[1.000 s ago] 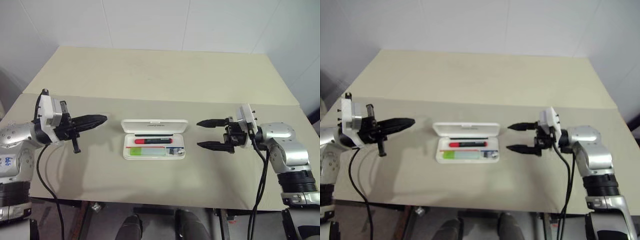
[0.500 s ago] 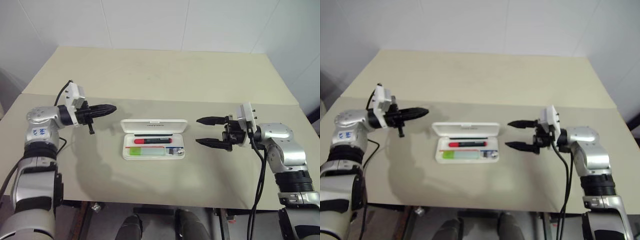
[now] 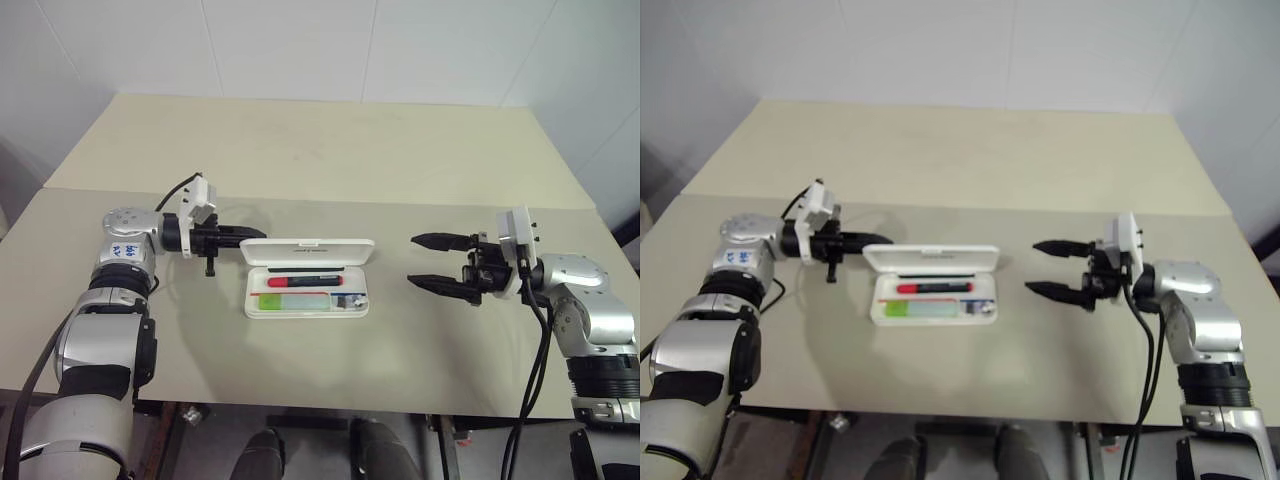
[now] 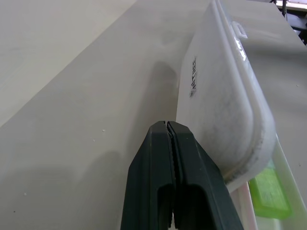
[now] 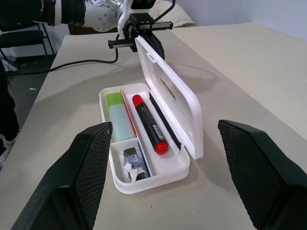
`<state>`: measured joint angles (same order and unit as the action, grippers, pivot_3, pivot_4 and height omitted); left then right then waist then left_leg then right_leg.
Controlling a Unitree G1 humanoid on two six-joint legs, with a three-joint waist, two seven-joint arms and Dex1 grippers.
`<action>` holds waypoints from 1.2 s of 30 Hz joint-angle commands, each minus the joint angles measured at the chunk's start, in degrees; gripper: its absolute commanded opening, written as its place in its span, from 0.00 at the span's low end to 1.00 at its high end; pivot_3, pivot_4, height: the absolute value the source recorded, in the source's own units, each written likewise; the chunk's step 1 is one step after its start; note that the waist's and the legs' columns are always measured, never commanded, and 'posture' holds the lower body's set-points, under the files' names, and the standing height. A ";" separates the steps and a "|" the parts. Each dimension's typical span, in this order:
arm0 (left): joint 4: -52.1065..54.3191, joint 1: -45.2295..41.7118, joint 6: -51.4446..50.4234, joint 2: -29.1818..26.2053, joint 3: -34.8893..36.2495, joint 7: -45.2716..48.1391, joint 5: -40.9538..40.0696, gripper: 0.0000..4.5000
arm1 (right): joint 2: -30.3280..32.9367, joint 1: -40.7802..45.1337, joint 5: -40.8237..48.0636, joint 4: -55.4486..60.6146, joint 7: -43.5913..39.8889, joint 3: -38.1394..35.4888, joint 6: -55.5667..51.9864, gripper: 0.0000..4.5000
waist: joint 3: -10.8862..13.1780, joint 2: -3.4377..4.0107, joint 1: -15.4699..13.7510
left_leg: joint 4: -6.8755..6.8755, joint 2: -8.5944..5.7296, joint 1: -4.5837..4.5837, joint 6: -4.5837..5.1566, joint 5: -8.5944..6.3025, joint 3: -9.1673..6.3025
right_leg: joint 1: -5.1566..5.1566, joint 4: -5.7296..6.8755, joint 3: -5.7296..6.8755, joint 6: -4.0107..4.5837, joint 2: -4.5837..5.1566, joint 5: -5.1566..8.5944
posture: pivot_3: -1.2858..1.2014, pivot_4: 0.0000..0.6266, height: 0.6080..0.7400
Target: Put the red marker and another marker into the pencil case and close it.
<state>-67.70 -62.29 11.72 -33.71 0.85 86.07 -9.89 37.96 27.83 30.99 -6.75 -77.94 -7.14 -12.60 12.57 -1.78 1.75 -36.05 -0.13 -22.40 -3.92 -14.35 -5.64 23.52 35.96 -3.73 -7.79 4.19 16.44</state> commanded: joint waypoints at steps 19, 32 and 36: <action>18.21 9.77 17.12 -1.38 -19.30 6.27 1.08 0.01 | -0.36 2.08 0.40 -1.71 -1.91 0.16 1.29 1.00 | 0.00 0.00 -0.08 | 0.00 0.00 0.01 0.00 0.00 -0.01 | -0.02 -0.04 -0.02 0.01 0.01 0.00 | 0.52 0.24 1.00; 9.87 6.07 28.29 0.88 -17.31 0.08 5.07 0.01 | -0.03 0.65 -0.20 -0.88 -2.40 0.87 2.20 1.00 | -0.17 0.23 -0.07 | -0.06 -0.01 0.34 0.16 0.12 -0.01 | -0.39 -0.03 -0.03 0.02 0.00 -0.10 | 0.52 0.24 1.00; 10.43 5.85 26.27 1.57 -10.67 -2.60 0.20 0.01 | 0.49 0.24 0.01 -1.09 -3.70 0.79 2.53 1.00 | -0.16 0.23 -0.06 | -0.10 -0.02 0.28 0.18 0.16 -0.02 | -0.38 -0.06 -0.03 -0.02 0.01 -0.15 | 0.52 0.24 1.00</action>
<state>-57.48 -56.39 38.99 -32.11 -12.81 84.72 -7.11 37.49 28.14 30.56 -9.30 -80.71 -5.81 -11.17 12.42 -1.55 1.69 -36.15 -0.15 -22.15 -3.74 -14.20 -5.66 23.16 35.88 -3.76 -7.81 4.20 16.28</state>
